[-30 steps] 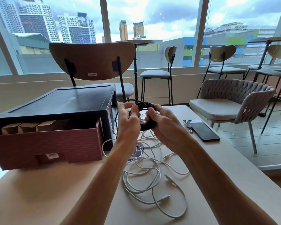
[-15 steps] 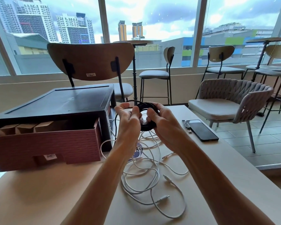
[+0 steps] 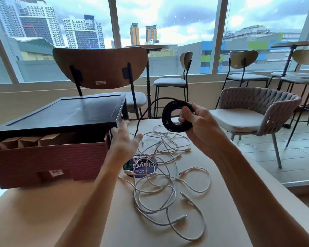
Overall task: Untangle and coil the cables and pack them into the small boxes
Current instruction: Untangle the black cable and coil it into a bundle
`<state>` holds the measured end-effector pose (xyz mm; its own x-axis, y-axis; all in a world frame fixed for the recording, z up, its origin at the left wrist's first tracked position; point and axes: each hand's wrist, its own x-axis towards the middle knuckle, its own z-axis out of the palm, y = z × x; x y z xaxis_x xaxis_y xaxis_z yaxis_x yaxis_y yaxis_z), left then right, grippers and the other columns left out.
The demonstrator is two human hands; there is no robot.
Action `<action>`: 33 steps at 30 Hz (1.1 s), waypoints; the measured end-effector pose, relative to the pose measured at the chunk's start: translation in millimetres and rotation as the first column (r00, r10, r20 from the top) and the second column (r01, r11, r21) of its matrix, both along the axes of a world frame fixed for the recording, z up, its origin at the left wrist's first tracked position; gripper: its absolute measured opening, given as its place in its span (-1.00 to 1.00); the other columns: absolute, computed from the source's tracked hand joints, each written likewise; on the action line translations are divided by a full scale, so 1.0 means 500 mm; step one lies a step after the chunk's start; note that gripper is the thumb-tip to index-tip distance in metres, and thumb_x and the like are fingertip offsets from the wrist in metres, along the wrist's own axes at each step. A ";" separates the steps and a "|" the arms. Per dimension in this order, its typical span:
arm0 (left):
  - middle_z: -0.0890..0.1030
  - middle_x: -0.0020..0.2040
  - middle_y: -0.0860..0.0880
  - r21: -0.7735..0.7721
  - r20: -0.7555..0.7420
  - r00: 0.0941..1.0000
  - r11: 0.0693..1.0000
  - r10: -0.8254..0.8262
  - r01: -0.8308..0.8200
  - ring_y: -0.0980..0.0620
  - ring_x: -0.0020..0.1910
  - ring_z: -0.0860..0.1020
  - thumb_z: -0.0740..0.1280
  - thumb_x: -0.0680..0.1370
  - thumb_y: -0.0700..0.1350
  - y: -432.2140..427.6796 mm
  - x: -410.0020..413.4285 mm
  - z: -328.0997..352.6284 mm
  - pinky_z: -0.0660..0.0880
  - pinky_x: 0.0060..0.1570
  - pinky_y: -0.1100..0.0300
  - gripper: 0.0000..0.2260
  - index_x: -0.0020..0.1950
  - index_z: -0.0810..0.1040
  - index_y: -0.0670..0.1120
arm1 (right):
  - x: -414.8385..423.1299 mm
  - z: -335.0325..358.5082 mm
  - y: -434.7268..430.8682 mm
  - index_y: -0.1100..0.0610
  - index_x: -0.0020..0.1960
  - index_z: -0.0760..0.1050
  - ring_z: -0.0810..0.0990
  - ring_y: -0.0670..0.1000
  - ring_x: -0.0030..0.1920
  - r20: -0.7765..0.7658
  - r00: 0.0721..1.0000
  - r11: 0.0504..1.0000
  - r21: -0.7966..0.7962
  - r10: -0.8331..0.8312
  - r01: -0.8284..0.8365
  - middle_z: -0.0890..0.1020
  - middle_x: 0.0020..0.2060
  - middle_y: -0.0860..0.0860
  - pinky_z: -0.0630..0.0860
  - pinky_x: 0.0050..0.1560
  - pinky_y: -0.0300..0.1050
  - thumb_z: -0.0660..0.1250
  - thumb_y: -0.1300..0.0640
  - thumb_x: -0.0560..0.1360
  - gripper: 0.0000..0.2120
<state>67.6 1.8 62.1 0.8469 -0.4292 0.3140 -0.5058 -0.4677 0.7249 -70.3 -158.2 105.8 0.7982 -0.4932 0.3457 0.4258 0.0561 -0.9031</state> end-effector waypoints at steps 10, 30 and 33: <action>0.50 0.23 -0.20 -0.031 0.034 0.999 0.999 0.010 -0.009 -0.15 0.24 0.50 0.41 0.56 -0.11 -0.031 0.017 -0.070 0.42 0.27 0.07 -0.42 0.54 0.29 -0.11 | -0.029 0.029 0.006 0.25 0.15 0.46 0.37 -0.08 -0.25 0.141 0.966 0.971 0.068 0.217 -0.228 0.40 -0.24 0.04 0.50 -0.14 -0.24 0.10 0.33 0.65 -0.82; 0.66 -0.23 -0.03 -0.765 -0.045 0.985 0.639 -0.167 0.074 0.10 -0.26 0.59 0.42 0.55 -0.23 -0.014 -0.007 0.014 0.51 -0.33 0.32 -0.90 -0.12 0.65 -0.05 | -0.046 0.020 -0.023 0.22 0.14 0.49 0.39 -0.07 -0.21 -0.035 0.989 0.971 -0.189 0.145 -0.149 0.40 -0.21 0.05 0.47 -0.09 -0.14 0.13 0.34 0.64 -0.81; 0.65 -0.22 0.05 -0.815 -0.125 0.967 0.579 -0.220 0.026 0.09 -0.18 0.59 0.43 0.53 -0.25 -0.015 -0.018 0.027 0.56 -0.25 0.29 -0.85 -0.21 0.62 -0.05 | -0.046 0.021 -0.021 0.27 0.14 0.47 0.38 -0.08 -0.23 0.014 0.973 0.971 -0.073 0.229 -0.228 0.40 -0.20 0.06 0.50 -0.17 -0.23 0.11 0.34 0.64 -0.82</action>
<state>58.5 -5.7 75.5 0.8871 -0.1885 0.4213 -0.3190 0.4092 0.8549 -93.5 -168.6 116.2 0.8785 -0.2723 0.3925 0.4295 0.0905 -0.8985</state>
